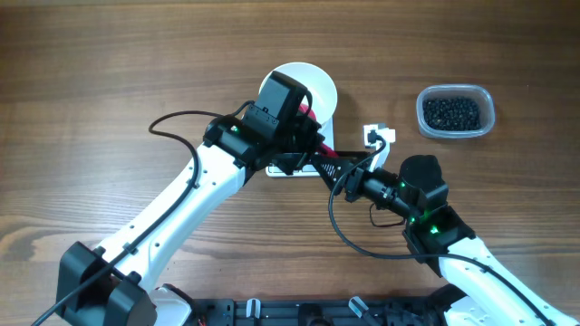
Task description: Scoop item into bowl and weigh 150g on scale
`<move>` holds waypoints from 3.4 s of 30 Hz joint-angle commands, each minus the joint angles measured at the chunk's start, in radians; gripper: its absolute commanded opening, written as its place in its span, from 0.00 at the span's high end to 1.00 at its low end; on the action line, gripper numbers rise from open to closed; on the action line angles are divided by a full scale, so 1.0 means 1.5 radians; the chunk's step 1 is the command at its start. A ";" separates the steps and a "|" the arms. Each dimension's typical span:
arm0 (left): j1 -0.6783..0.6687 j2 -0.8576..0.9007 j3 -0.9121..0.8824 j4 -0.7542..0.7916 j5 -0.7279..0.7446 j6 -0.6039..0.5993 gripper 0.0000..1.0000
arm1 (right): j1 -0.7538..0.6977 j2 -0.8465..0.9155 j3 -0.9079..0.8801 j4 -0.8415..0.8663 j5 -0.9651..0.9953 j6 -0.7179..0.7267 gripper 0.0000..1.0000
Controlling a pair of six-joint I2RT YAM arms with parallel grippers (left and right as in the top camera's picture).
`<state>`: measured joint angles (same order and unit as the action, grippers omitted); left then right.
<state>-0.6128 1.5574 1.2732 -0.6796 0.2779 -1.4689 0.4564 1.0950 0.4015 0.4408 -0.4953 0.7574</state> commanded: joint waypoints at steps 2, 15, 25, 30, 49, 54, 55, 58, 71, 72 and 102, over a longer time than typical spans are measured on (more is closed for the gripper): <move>-0.012 -0.005 0.007 -0.008 0.032 -0.003 0.96 | 0.002 0.006 0.014 0.038 0.018 0.056 0.45; -0.012 -0.005 0.007 -0.007 0.032 -0.009 0.96 | 0.002 0.008 0.014 0.044 0.014 0.073 0.72; -0.012 -0.005 0.007 -0.006 0.032 -0.021 0.96 | 0.002 0.008 0.014 0.027 0.006 0.075 0.95; -0.011 -0.010 0.007 0.000 0.065 0.040 0.00 | 0.002 0.007 0.014 0.019 0.001 0.091 0.95; -0.012 -0.359 0.014 -0.262 -0.269 0.389 0.00 | 0.000 -0.193 0.437 -0.838 0.408 -0.052 0.95; -0.012 -0.309 0.014 -0.264 -0.269 0.399 0.00 | 0.000 -0.245 0.437 -0.921 0.410 -0.052 0.96; -0.012 -0.299 0.014 -0.264 -0.268 0.399 0.00 | 0.000 -0.247 0.437 -0.937 0.413 -0.053 0.95; -0.012 -0.271 0.014 -0.260 -0.266 0.425 0.00 | 0.000 -0.247 0.436 -0.960 0.427 -0.106 0.95; -0.053 -0.032 -0.020 -0.119 -0.287 0.668 0.96 | 0.000 -0.238 0.437 -0.934 0.508 -0.156 0.96; -0.053 -0.009 -0.020 -0.109 -0.282 0.674 0.96 | 0.000 -0.234 0.437 -0.932 0.508 -0.156 0.96; -0.068 0.267 -0.020 0.073 -0.282 0.800 0.96 | 0.000 -0.199 0.437 -0.895 0.518 -0.174 0.96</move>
<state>-0.7155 1.9194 1.2495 -0.5747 -0.1162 -0.2890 0.4564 0.7952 1.0405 -0.9077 0.2565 0.5102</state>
